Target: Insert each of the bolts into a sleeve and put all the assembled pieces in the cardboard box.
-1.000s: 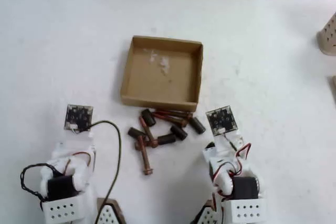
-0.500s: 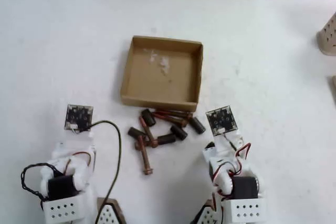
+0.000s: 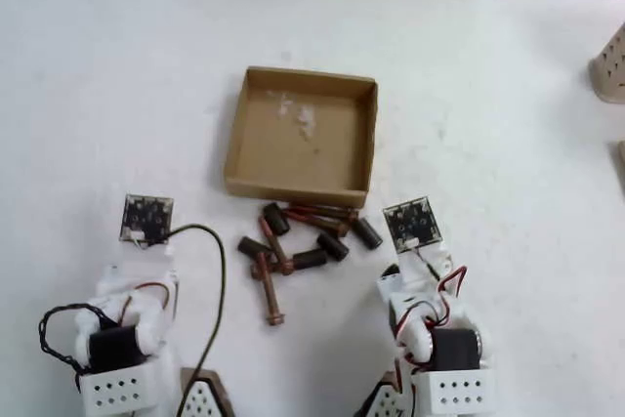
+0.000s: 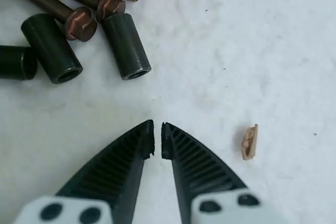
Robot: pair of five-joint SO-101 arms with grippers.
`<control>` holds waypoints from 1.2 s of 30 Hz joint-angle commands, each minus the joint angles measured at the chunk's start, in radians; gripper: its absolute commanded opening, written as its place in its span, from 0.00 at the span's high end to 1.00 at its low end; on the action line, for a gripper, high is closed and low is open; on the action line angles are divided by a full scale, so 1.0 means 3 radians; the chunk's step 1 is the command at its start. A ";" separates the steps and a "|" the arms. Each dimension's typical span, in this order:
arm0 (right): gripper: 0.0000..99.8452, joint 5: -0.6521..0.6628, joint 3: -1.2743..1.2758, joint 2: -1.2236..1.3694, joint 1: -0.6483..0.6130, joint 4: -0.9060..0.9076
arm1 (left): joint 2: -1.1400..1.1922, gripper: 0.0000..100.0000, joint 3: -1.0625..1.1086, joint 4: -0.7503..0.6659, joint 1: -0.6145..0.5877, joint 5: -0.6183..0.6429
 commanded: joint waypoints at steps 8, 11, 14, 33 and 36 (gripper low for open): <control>0.98 0.0036 0.0020 -0.0033 -0.0023 0.0013 | -0.0013 0.93 0.0000 0.0031 -0.0008 -0.0010; 0.98 0.0036 0.0020 -0.0033 -0.0023 0.0013 | -0.0013 0.93 0.0000 0.0031 -0.0008 -0.0010; 0.98 0.0036 0.0020 -0.0033 -0.0023 0.0018 | -0.0013 0.93 0.0000 0.0031 -0.0008 -0.0010; 0.98 0.0041 -0.0138 -0.0054 0.0136 0.0095 | -0.0023 0.93 -0.0026 -0.0777 -0.0023 0.0005; 0.98 0.0041 -0.0174 -0.0054 0.0304 -0.0043 | -0.0023 0.93 -0.0031 -0.0798 -0.0023 -0.0010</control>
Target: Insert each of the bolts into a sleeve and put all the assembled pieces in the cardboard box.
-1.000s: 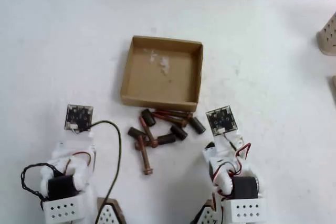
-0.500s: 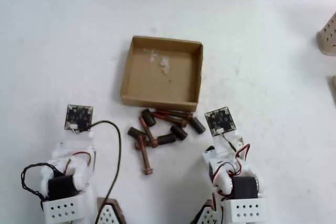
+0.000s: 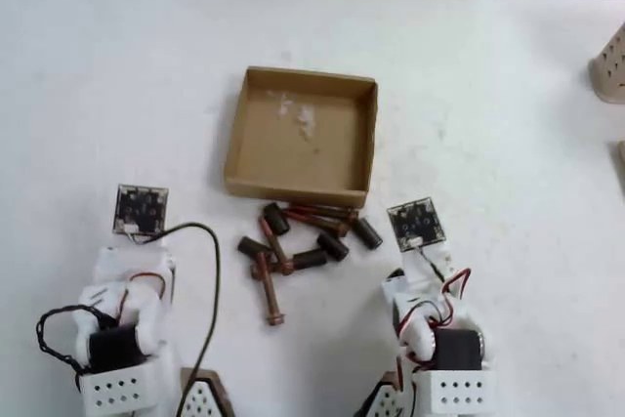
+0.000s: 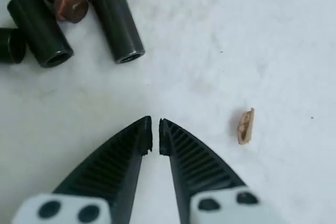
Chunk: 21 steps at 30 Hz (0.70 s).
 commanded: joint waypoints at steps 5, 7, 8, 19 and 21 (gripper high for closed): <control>0.98 0.0031 -0.0097 -0.0043 0.0391 -0.0187 | -0.0028 0.93 -0.0036 -0.0215 0.0018 0.0005; 0.98 0.0031 -0.0087 -0.0043 0.0437 -0.0171 | -0.0028 0.93 -0.0072 -0.0235 0.0074 0.0005; 0.98 0.0031 -0.0082 -0.0038 0.0437 -0.0166 | -0.0028 0.93 -0.0113 -0.0235 0.0090 0.0010; 0.98 0.0031 -0.0020 -0.0038 0.0417 -0.0166 | 0.0130 0.93 -0.1079 0.0123 0.0095 0.0199; 0.98 0.0031 -0.0020 -0.0038 0.0427 -0.0166 | 0.0407 0.93 -0.1243 0.0097 0.0095 0.0205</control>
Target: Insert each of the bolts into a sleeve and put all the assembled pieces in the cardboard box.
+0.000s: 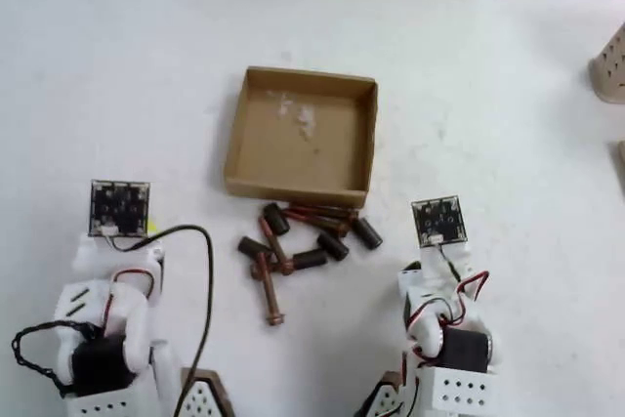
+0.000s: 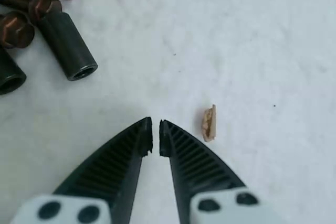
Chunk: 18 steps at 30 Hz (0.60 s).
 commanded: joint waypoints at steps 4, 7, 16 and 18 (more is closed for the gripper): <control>0.98 0.0026 -0.0020 -0.0038 0.0043 -0.0038 | 0.1215 0.93 -0.0793 -0.0113 0.0054 0.0307; 0.98 0.0026 -0.0020 -0.0038 0.0043 -0.0038 | 0.1844 0.93 -0.0977 -0.0230 0.0059 0.0552; 0.98 0.0031 -0.0184 -0.0033 0.0043 -0.0059 | 0.3419 0.93 -0.1018 -0.1002 0.0269 0.1253; 0.98 0.0031 -0.0230 -0.0023 0.0018 -0.0049 | 0.3721 0.93 -0.1028 -0.1197 0.0263 0.1258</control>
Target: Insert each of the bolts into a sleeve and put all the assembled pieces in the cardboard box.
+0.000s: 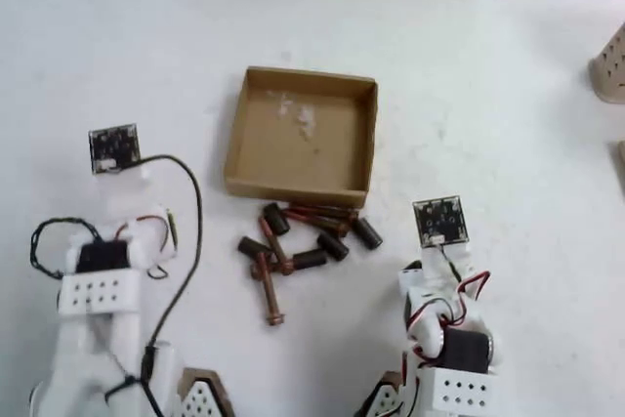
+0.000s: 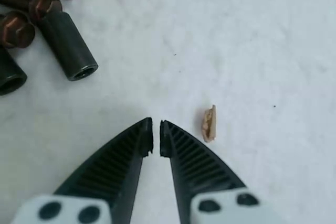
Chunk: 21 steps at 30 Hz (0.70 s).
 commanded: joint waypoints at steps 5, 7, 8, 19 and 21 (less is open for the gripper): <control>0.98 0.0031 -0.0276 -0.0013 -0.0217 0.0003 | 0.1118 0.93 -0.0317 -0.0629 0.0054 0.0087; 0.98 0.0015 -0.0348 -0.0008 -0.0350 0.0018 | 0.1266 0.93 -0.0404 -0.0639 0.0054 0.0082; 0.98 0.0010 -0.0384 -0.0008 -0.0422 0.0018 | 0.1332 0.93 -0.0435 -0.0644 0.0054 0.0082; 0.98 0.0010 -0.1166 0.1174 -0.0739 0.0079 | 0.1547 0.93 -0.0593 -0.0655 -0.0074 0.0077; 0.98 0.0010 -0.1437 0.1660 -0.0744 0.0064 | 0.1547 0.93 -0.0593 -0.0660 -0.0074 0.0077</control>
